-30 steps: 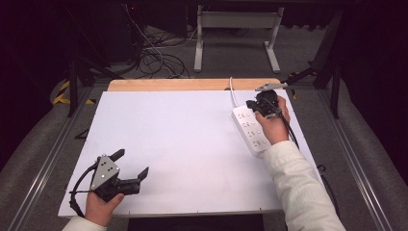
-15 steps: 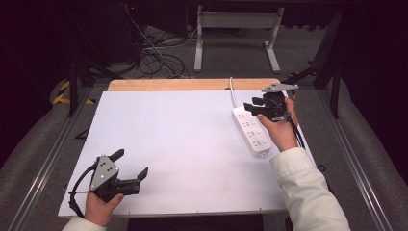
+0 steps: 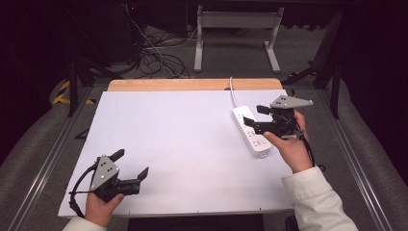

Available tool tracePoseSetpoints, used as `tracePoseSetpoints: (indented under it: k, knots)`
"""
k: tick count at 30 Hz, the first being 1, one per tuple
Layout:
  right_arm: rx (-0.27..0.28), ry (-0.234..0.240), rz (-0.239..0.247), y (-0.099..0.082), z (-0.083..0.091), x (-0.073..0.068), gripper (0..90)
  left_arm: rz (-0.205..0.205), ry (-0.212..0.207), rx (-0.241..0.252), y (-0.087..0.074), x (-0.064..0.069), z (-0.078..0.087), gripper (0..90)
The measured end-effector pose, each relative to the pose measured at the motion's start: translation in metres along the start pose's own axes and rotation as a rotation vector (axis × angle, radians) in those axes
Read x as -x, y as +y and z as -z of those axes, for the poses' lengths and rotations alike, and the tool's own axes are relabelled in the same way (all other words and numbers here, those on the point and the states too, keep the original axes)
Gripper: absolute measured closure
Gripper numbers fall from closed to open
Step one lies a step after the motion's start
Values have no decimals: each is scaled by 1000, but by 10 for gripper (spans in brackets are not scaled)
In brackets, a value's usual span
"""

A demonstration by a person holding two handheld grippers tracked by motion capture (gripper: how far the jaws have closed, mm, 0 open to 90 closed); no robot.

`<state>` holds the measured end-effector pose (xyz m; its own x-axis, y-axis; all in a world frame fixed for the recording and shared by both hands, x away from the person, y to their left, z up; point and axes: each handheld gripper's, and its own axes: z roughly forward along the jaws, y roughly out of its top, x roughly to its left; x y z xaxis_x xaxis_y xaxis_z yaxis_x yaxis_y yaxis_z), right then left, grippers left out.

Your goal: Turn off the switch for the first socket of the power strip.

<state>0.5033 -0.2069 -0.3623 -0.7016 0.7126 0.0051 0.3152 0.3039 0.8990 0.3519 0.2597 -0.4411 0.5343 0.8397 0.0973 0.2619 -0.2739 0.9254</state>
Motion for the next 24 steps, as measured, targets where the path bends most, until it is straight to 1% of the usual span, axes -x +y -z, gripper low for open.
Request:
tracePoseSetpoints:
  k: [2, 4, 5, 9, 13, 15, 16, 17, 19, 20, 21, 24]
  knots:
    - [7, 15, -6, -5, 4, -3, 303, -6, 3, 0, 0, 0, 0, 50]
    - [7, 29, -15, -12, 7, -7, 291, 0, 2, 3, 0, 0, 1, 51]
    - [7, 34, -14, -16, 9, -8, 288, -7, 5, 4, 0, -1, 1, 51]
    - [16, 55, -11, -32, 15, -16, 264, 5, 1, 9, 1, 0, 2, 51]
    - [40, 69, -10, -46, 21, -22, 232, 2, 1, 10, 1, 0, 3, 50]
    - [31, 88, -10, -55, 23, -26, 208, -1, -1, 11, 1, 0, 3, 50]
    - [26, 90, -9, -58, 23, -27, 198, 1, -1, 10, 1, 0, 3, 50]
    - [22, 94, -6, -63, 24, -28, 191, -6, -1, 9, 1, 0, 3, 50]
    - [32, 98, -7, -70, 25, -30, 186, -1, -2, 10, 1, 0, 3, 50]
    - [39, 105, -12, -74, 26, -30, 186, -10, -2, 8, 1, 0, 3, 50]
    - [43, 117, -13, -79, 26, -30, 182, -5, -4, 10, 1, 0, 3, 50]
    - [36, 130, -1, -88, 26, -32, 173, -12, -5, 8, 1, 1, 3, 49]
